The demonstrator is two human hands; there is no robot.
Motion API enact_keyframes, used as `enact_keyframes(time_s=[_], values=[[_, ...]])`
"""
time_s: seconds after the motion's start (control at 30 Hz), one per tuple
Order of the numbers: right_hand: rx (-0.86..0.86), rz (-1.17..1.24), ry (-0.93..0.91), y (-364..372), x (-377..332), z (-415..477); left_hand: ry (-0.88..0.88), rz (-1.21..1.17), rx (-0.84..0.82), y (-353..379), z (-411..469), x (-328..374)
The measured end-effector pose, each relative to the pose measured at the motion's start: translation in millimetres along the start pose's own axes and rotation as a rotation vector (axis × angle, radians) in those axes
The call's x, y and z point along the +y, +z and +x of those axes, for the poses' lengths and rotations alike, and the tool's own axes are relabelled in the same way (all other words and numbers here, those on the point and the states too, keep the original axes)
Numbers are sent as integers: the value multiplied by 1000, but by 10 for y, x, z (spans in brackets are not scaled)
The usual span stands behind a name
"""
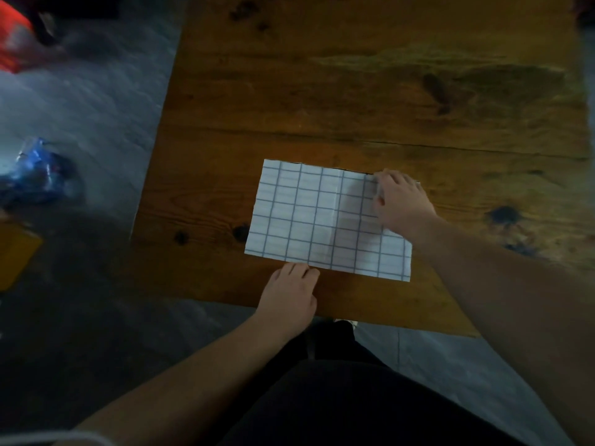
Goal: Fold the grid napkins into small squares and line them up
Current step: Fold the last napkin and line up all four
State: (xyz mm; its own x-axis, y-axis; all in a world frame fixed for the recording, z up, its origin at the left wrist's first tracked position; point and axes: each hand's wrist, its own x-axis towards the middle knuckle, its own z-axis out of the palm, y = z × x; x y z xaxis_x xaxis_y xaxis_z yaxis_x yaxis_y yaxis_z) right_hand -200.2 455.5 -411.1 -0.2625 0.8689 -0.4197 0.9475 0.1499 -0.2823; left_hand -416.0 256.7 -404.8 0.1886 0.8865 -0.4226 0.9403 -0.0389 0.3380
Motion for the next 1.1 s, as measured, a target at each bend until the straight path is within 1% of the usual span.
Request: enact_keyframes(time_s=[0.1,0.2,0.47,0.6,0.83,0.97,1.1], values=[[22,-37,-11,0,66,-13,-67,-13,7,-18,37,54],[51,-68,-7,20,151,-146,-99,-24,20,-67,94,68],[0,-7,119,172,307,-718,-129,11,-41,-358,440,-103],[-14,54,221,331,255,-1109,-86,30,-85,-528,700,-236],[52,94,239,776,-124,-1716,-22,76,-131,-676,1014,-350],[56,91,228,973,-347,-1906,22,116,-111,-636,1117,-439],[94,87,240,1055,-442,-1958,43,116,-91,-615,1087,-493]])
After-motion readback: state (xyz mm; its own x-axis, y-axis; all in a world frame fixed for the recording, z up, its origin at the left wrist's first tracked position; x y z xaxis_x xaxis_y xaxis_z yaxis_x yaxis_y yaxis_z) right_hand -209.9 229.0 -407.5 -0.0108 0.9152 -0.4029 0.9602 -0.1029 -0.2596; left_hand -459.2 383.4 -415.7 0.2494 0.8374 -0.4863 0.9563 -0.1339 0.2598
